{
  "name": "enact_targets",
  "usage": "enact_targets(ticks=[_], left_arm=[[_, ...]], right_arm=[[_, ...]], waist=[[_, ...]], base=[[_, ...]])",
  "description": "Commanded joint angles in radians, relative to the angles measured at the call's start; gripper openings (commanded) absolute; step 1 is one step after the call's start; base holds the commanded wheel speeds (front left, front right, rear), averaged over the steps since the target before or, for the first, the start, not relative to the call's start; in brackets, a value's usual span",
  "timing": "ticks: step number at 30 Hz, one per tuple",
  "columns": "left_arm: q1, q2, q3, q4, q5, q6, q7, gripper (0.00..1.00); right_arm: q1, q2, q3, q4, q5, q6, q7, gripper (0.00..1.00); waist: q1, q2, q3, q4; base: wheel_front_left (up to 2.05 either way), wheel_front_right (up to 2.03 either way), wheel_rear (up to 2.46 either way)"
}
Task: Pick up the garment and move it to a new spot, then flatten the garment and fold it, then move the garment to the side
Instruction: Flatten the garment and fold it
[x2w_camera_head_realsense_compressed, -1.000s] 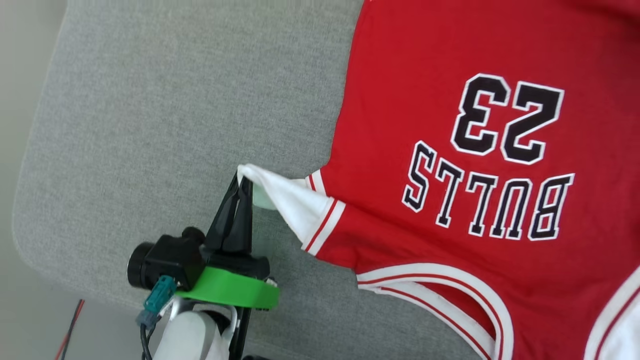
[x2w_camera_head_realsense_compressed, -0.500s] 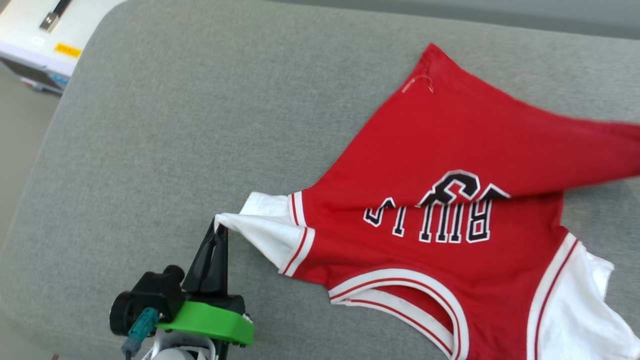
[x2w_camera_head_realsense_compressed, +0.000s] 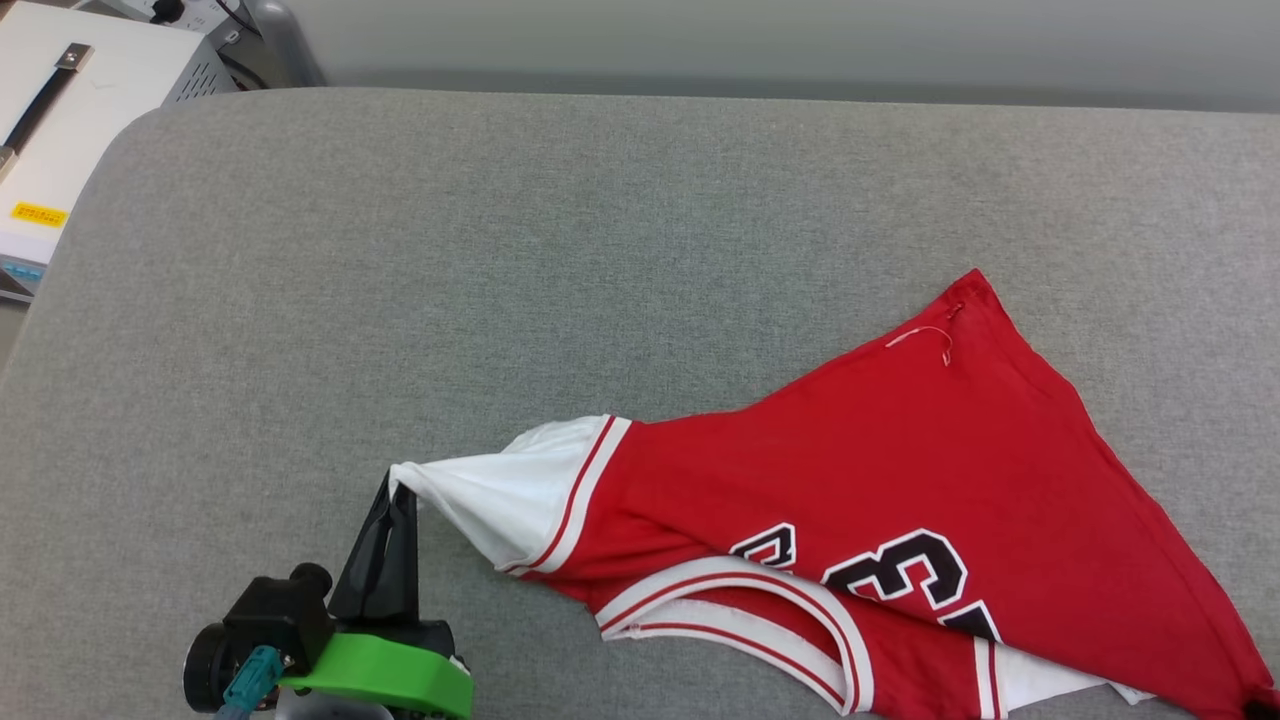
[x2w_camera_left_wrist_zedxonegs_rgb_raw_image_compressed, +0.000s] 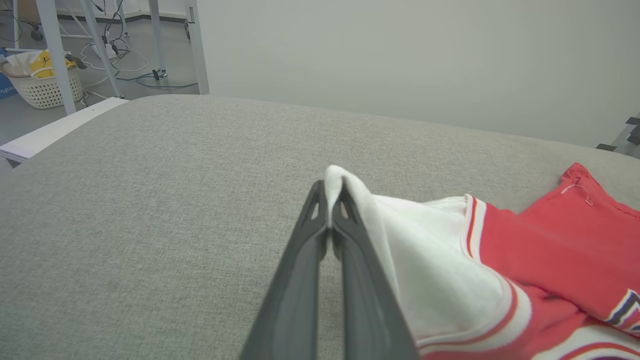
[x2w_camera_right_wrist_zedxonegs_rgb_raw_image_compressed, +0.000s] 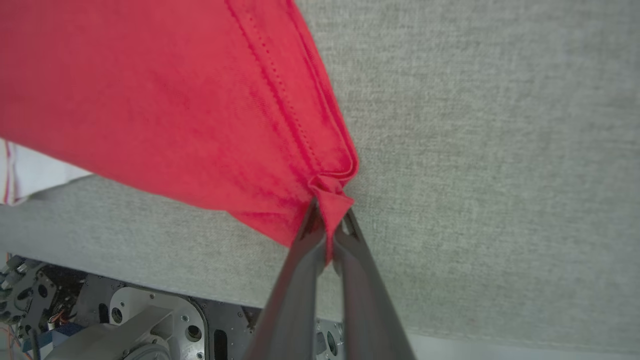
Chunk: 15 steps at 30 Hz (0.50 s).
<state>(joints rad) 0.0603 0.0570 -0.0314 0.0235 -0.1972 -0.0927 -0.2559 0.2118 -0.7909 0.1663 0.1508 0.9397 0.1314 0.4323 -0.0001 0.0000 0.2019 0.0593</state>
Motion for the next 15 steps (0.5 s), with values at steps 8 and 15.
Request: enact_targets(ticks=[8,15], left_arm=[[-0.001,-0.002,0.016,0.008,0.017,-0.011,-0.006,0.00],[-0.014,-0.003,0.002,0.007,0.025,-0.018,-0.006,0.00]], right_arm=[[-0.014,0.053,-0.132,-0.126,-0.116,-0.001,-0.032,1.00],[-0.102,0.040,-0.259,-0.299,-0.179,-0.001,-0.009,1.00]], waist=[[0.0001,0.0000,-0.005,-0.010],[0.0001,0.0000,0.002,0.008]], base=[[0.00,0.00,0.00],[0.00,0.00,0.00]])
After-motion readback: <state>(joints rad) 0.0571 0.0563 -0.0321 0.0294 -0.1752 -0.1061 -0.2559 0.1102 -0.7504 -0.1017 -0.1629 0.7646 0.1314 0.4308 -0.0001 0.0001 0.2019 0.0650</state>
